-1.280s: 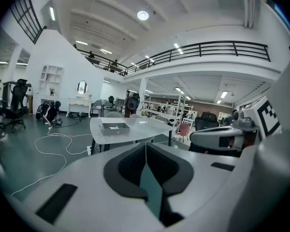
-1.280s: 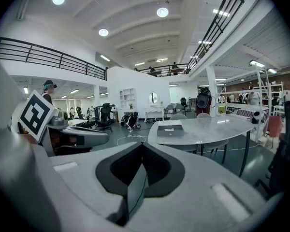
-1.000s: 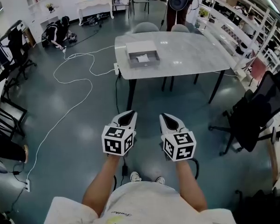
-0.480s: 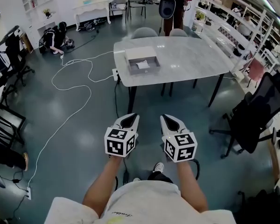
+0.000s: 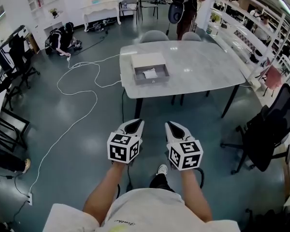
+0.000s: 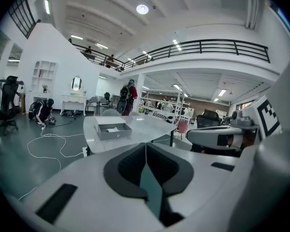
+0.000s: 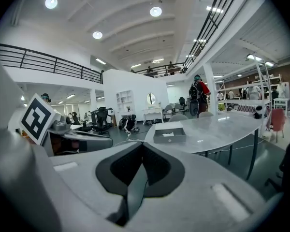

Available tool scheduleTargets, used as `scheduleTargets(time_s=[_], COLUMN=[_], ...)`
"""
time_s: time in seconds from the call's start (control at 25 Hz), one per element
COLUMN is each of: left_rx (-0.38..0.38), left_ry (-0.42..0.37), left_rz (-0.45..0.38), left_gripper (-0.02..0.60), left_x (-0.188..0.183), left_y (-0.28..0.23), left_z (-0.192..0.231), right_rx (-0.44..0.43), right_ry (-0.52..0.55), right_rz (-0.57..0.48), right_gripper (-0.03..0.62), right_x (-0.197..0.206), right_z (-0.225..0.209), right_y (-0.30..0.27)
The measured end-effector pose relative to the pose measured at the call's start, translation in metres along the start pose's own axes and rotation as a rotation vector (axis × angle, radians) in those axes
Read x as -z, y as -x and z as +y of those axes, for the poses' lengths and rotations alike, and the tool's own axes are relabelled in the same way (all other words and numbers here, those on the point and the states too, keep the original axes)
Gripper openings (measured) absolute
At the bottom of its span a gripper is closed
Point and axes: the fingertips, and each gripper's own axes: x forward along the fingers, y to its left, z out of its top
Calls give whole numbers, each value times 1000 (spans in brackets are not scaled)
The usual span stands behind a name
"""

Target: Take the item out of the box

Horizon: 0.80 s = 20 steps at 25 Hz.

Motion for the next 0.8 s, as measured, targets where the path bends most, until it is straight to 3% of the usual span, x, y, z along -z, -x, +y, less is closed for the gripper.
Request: scheduleTargets(time_s=[0.8], left_rx=[-131], left_ry=[31], left_rz=[17], left_gripper=[17], left_x=[-68], left_y=[-150], left_z=[10], right_rx=[-133], right_ry=[-36], right_rz=[23], right_gripper=[5], right_x=[-46], right_z=[-138], right_y=[-93])
